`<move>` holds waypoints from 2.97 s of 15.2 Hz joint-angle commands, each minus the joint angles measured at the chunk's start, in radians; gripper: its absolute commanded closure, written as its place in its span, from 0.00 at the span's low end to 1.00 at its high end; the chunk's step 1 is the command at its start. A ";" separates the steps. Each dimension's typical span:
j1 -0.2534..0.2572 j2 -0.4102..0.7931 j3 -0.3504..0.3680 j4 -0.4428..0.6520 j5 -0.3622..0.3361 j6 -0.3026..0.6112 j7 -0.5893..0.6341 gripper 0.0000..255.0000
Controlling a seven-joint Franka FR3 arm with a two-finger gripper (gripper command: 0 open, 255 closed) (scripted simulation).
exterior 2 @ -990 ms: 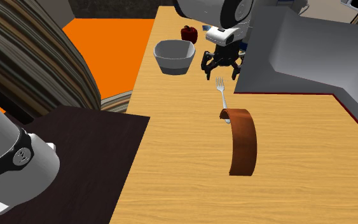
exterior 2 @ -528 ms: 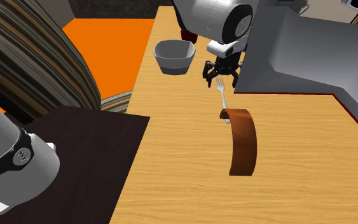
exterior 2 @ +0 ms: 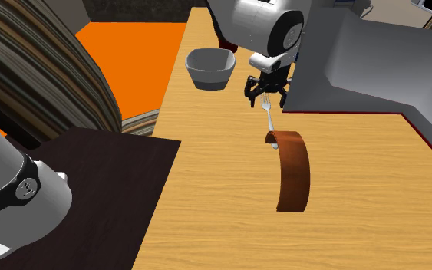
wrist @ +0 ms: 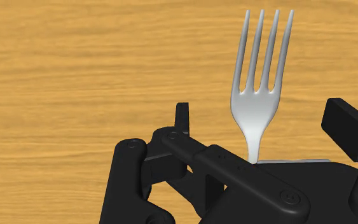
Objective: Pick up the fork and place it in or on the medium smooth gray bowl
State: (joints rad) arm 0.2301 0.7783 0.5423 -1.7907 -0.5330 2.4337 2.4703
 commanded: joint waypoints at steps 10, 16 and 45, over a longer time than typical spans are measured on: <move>0.003 0.002 0.000 0.005 0.001 -0.004 0.001 1.00; -0.021 -0.049 0.029 -0.013 0.027 -0.037 -0.014 1.00; -0.093 -0.291 0.175 -0.016 0.188 -0.256 -0.062 1.00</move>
State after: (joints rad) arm 0.1271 0.4960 0.7109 -1.7939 -0.3468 2.1734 2.3901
